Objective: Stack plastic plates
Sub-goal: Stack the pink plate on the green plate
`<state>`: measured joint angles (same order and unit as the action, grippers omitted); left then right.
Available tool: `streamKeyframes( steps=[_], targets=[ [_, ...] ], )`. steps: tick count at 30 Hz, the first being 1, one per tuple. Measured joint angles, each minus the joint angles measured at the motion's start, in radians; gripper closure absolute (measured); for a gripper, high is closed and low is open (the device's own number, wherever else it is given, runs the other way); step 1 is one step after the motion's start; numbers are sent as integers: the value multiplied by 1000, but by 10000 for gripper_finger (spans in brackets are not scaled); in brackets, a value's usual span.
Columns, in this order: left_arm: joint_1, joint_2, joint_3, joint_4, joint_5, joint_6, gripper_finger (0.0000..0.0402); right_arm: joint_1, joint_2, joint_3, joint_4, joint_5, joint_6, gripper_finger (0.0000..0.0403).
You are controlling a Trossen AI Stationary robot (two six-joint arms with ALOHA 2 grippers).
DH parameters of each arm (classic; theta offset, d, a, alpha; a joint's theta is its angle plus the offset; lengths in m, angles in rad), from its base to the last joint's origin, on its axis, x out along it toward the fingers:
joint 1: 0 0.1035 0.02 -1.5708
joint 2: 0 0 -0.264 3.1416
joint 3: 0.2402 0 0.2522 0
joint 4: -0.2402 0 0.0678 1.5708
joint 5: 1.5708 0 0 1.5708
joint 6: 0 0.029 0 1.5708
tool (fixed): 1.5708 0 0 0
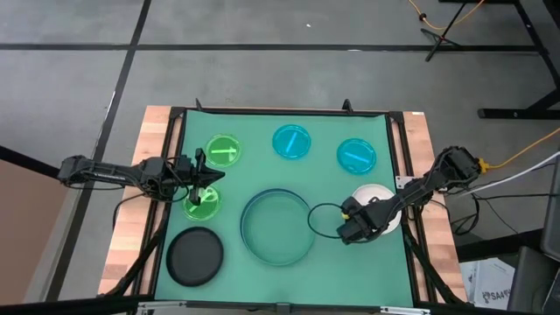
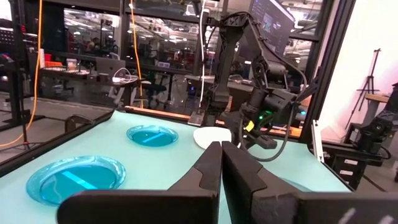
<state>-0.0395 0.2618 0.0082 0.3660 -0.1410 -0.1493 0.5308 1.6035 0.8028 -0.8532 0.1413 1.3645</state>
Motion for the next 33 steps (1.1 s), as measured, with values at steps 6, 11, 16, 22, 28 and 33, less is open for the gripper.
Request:
streamKeyframes(
  steps=[6, 11, 16, 22, 28, 33],
  targets=[
    [0, 0, 0, -1, 1, 0, 395, 0, 2, -1, 4, 6, -87, 388],
    [0, 0, 0, -15, 0, 0, 395, 0, 2, -2, -3, 24, -117, 391],
    [0, 0, 0, -18, 1, -1, 395, -2, 8, 32, -18, 71, -211, 400],
    [0, 0, 0, -18, 1, -6, 395, -2, 6, 139, -75, 118, -320, 401],
    [0, 0, 0, -17, 1, -8, 395, -2, 6, 252, -110, 192, -438, 402],
    [0, 0, 0, -17, 4, -9, 395, -2, 6, 316, -27, 259, -610, 402]
  ],
)
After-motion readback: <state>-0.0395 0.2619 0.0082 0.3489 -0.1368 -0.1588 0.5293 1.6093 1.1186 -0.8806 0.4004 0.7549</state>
